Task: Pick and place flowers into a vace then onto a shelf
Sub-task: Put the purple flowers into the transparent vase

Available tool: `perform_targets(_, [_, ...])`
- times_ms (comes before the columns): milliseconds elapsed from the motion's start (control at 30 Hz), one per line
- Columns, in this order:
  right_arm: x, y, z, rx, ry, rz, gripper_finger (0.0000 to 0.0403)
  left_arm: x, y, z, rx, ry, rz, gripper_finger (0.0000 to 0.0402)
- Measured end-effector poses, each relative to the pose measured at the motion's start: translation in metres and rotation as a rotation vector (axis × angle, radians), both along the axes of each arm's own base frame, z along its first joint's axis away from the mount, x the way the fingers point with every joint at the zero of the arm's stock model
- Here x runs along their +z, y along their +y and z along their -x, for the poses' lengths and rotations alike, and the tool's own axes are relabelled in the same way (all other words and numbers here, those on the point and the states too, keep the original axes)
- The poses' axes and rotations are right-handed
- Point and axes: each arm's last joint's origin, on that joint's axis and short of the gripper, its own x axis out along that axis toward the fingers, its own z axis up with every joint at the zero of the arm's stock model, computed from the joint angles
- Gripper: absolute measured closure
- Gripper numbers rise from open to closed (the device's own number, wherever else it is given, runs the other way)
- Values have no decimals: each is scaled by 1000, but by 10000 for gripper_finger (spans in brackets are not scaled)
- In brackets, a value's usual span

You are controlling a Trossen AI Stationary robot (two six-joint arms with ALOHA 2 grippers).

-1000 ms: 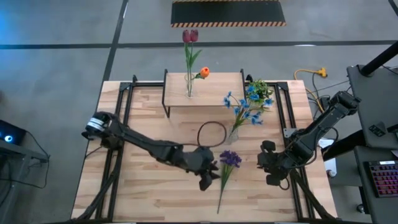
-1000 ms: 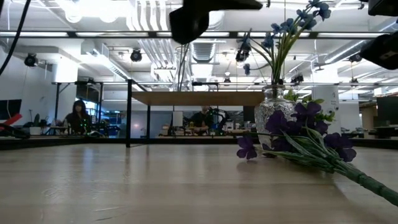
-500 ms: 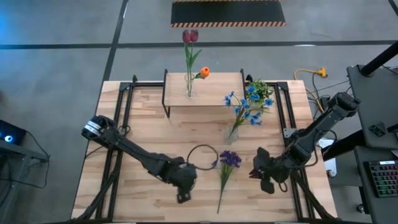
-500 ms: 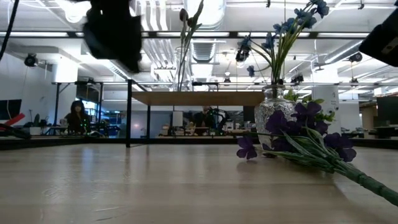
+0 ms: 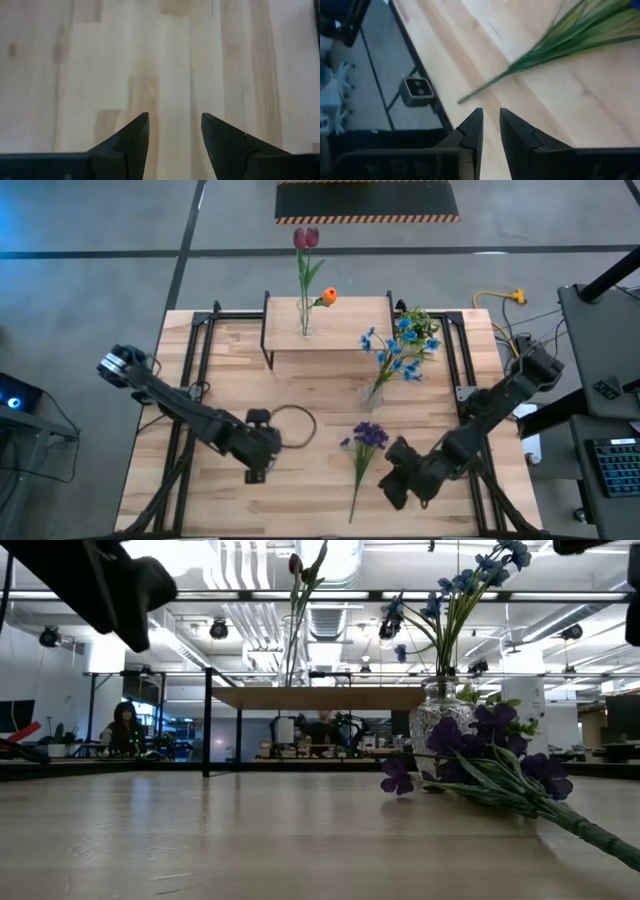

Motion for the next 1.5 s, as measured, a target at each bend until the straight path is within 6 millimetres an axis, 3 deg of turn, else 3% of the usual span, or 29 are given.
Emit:
perform_targets(100, [3, 9, -11, -58, 51, 46, 346, 3, 11, 17, 24, -53, 19, 238])
perform_targets(333, [5, 18, -18, -294, 349, 188, 346, 4, 31, 52, 196, -109, 155, 238])
perform_targets(600, [15, 30, -31, -341, 422, 164, 346, 8, 44, 76, 230, -178, 192, 238])
perform_targets(767, [17, 31, -39, -392, 395, 93, 341, 10, 49, 81, 191, -221, 130, 238])
perform_targets(933, [13, 28, -54, -478, 351, -17, 301, 12, 50, 82, 119, -238, 75, 238])
perform_targets(1233, [-10, 21, -85, -590, 354, -67, 219, 12, 50, 82, 35, -248, -14, 238])
perform_targets(1500, [-27, 15, -106, -636, 404, -52, 197, 14, 53, 85, -21, -261, -60, 238])
